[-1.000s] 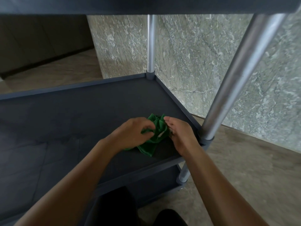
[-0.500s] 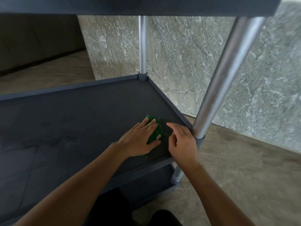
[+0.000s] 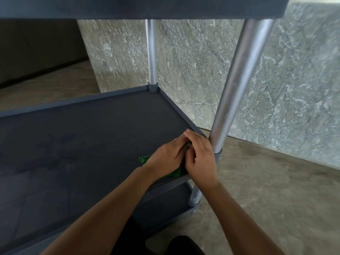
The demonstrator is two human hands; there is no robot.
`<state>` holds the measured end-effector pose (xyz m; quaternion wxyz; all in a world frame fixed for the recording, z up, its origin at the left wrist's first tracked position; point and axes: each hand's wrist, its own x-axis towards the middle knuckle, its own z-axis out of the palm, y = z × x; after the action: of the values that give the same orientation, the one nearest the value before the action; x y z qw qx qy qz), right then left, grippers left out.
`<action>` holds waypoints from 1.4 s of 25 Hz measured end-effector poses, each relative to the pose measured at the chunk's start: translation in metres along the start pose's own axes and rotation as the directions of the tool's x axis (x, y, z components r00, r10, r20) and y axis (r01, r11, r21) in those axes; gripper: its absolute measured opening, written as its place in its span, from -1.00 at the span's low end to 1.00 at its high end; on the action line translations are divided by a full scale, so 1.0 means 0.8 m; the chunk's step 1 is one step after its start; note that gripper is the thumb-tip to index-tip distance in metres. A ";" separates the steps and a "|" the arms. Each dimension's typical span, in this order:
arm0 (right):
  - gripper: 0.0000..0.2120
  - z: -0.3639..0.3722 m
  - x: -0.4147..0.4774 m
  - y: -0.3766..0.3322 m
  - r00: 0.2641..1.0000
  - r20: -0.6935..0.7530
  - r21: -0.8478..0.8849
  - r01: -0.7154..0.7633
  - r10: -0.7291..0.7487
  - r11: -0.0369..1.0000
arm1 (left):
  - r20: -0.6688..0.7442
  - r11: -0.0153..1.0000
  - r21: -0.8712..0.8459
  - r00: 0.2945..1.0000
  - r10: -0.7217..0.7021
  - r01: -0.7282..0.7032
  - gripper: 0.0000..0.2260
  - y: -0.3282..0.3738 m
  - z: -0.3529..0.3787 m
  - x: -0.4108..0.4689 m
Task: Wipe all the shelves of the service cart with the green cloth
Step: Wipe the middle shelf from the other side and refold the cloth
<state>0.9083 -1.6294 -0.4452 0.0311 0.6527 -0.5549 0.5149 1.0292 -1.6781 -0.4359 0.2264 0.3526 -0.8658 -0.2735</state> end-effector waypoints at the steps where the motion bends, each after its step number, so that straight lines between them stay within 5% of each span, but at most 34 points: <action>1: -0.63 -0.003 -0.001 0.000 0.999 -0.034 0.006 -0.006 0.006 1.000 | 0.037 0.997 0.079 0.999 0.017 -0.020 -0.59 0.004 0.007 0.004; 6: -0.68 -0.020 -0.006 0.003 0.956 -0.280 0.110 -0.057 0.085 0.992 | 0.097 0.945 0.325 0.995 0.003 -0.034 -0.49 -0.004 0.013 0.010; 10: -0.45 -0.021 0.000 0.010 0.877 -0.438 0.113 -0.164 0.197 0.980 | 0.191 0.906 0.413 0.982 0.014 -0.093 -0.54 -0.004 0.014 0.016; 14: -0.47 -0.023 0.014 0.022 0.865 -0.252 0.326 -0.347 0.434 0.880 | 0.268 0.893 0.414 0.961 0.067 -0.178 -0.56 -0.002 0.015 0.024; 19: -0.77 -0.018 0.024 0.037 0.806 -0.225 0.324 -0.468 0.548 0.822 | 0.158 0.992 0.066 0.983 0.094 -0.105 -0.55 0.000 0.003 0.013; 22: -0.73 -0.012 0.024 0.037 0.807 -0.259 0.315 -0.449 0.531 0.836 | 0.304 0.900 0.368 0.945 0.120 -0.233 -0.56 -0.014 0.006 0.012; 25: -0.72 -0.008 0.027 0.042 0.802 -0.269 0.323 -0.446 0.533 0.834 | 0.271 0.868 0.448 0.958 0.096 -0.214 -0.56 -0.030 0.006 0.030; 32: -0.76 -0.005 0.024 0.044 0.769 -0.258 0.366 -0.482 0.584 0.796 | 0.038 0.810 0.566 0.977 -0.212 0.154 -0.54 -0.098 -0.027 0.116; 35: -0.73 -0.008 0.026 0.043 0.789 -0.233 0.346 -0.479 0.568 0.807 | 0.034 0.781 0.597 0.967 -0.252 0.182 -0.48 -0.109 -0.023 0.126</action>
<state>0.8752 -1.6532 -0.4462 -0.1116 0.3749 -0.6273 0.6734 1.0173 -1.8102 -0.4573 0.0239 0.4867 -0.8725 -0.0349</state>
